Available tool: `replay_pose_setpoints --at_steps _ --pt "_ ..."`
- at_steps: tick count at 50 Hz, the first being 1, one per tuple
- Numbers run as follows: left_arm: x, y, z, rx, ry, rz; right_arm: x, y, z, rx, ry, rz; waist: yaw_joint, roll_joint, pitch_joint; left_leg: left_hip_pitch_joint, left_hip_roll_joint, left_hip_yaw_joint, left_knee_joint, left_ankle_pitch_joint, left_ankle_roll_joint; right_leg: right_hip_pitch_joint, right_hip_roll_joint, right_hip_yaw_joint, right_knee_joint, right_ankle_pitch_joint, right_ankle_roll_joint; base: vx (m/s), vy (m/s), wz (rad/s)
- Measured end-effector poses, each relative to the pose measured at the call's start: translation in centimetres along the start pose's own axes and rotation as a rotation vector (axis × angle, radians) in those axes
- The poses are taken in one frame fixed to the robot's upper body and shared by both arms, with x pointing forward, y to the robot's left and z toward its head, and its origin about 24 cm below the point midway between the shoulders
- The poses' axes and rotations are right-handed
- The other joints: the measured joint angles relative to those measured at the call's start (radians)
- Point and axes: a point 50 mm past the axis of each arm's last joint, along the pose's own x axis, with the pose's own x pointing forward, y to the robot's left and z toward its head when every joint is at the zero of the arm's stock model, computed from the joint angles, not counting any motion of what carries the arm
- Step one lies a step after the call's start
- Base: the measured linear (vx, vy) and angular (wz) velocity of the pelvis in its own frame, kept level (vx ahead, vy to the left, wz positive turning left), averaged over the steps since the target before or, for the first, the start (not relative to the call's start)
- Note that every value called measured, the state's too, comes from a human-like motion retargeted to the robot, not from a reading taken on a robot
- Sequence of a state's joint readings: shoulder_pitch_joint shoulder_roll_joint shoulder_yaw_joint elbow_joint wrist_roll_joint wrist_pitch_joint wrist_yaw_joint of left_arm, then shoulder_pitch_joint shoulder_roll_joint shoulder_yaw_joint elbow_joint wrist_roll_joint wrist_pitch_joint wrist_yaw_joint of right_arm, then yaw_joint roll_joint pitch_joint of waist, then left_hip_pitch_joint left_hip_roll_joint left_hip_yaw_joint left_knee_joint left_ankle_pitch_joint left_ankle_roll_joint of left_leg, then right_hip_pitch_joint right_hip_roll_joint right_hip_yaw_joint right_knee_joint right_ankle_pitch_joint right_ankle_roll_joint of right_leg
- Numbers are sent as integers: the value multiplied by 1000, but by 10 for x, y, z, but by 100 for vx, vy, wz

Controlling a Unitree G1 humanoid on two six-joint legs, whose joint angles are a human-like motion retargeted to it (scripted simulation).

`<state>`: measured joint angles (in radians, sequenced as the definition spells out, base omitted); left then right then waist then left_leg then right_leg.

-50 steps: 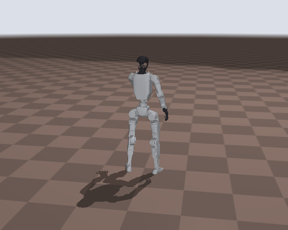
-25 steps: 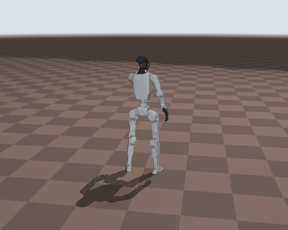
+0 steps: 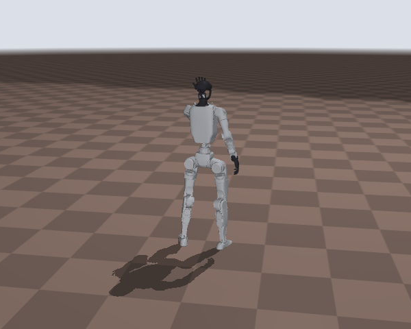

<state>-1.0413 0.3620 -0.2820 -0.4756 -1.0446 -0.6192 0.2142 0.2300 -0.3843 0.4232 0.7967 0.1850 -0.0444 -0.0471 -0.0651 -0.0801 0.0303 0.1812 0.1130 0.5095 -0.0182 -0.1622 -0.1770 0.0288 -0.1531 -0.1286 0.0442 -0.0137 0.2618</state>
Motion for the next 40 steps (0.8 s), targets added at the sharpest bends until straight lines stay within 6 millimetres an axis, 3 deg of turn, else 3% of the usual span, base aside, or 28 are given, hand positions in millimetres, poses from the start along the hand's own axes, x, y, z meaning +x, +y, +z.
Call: replay_pose_setpoints --at_steps 3,6,8,10,12,13,14,15,20,22,24,25,27,30,33,37,40 --pt "-26 79 -16 143 125 423 -1 -1 -8 25 39 -37 0 7 -2 4 -8 -18 4 -3 6 14 -14 -15 6 -9 0 2 5 28" --pt "-71 147 -24 256 268 838 -1 -3 -13 30 73 -79 -3 14 -2 8 -17 -33 7 -5 11 26 -26 -28 11 -18 0 1 4 24" --pt "-99 174 -25 296 351 1036 0 -6 -13 28 85 -96 -7 19 1 10 -21 -40 8 -6 14 31 -33 -34 14 -22 0 0 2 9" --pt "-115 182 -25 302 387 1115 1 -7 -11 24 84 -106 -11 21 2 9 -23 -42 8 -6 13 32 -35 -36 14 -23 0 0 0 0" --pt "-106 170 -27 287 370 1030 1 -9 -8 16 68 -110 -12 22 6 8 -23 -40 8 -6 10 30 -34 -34 13 -22 0 0 0 0" --pt "-93 157 -29 369 389 893 1 -11 -6 0 57 -103 -12 22 10 8 -22 -39 8 -5 9 30 -33 -32 11 -20 0 0 0 0" --pt "-80 141 -32 263 331 823 2 -10 -3 6 48 -103 -9 20 13 7 -21 -36 6 -4 8 27 -31 -30 10 -18 0 0 0 0" --pt "-68 124 -33 69 237 784 3 -10 -1 23 39 -108 -5 17 16 6 -21 -32 4 -3 7 24 -30 -27 9 -17 0 -1 -1 -20" --pt "0 13 -19 -204 52 132 3 -6 4 -33 8 -25 8 12 9 -3 -13 -12 -1 0 4 4 -15 -8 0 -4 0 -1 -3 -20" --pt "9 -38 -5 -266 -23 -136 5 -8 11 -88 -9 9 8 14 13 -6 -8 -5 -3 2 0 -4 -8 -2 -1 0 0 -1 -2 -9" --pt "8 -70 8 -296 -75 -339 6 -7 13 -117 -17 33 9 14 9 -7 -4 2 -4 3 -4 -8 -2 3 -3 3 0 0 0 0" --pt "6 -81 14 -297 -97 -417 7 -7 15 -124 -21 38 9 13 9 -8 -3 4 -4 3 -5 -10 -1 5 -3 5 0 0 0 0" --pt "5 -81 19 -253 -118 -433 9 -9 18 -106 -26 20 9 12 10 -6 -2 5 -3 2 -5 -9 0 7 -2 5 0 0 0 0" --pt "6 -47 14 -120 -99 -222 13 -13 23 -54 -22 -38 8 15 16 0 -5 3 -1 0 -3 -2 -4 6 1 2 0 0 0 0" --pt "-4 21 4 88 -16 142 15 -20 25 3 -12 -99 7 19 16 7 -10 -3 2 -3 -1 8 -12 1 5 -3 0 0 0 0" --pt "-51 119 -5 285 160 661 17 -32 30 16 -3 -176 7 27 12 12 -15 -12 3 -4 2 16 -20 -8 9 -9 0 0 0 0" --pt "-88 163 -4 293 246 966 18 -41 37 -9 -9 -218 3 32 11 12 -19 -16 2 -3 4 18 -26 -12 12 -13 0 0 0 0"
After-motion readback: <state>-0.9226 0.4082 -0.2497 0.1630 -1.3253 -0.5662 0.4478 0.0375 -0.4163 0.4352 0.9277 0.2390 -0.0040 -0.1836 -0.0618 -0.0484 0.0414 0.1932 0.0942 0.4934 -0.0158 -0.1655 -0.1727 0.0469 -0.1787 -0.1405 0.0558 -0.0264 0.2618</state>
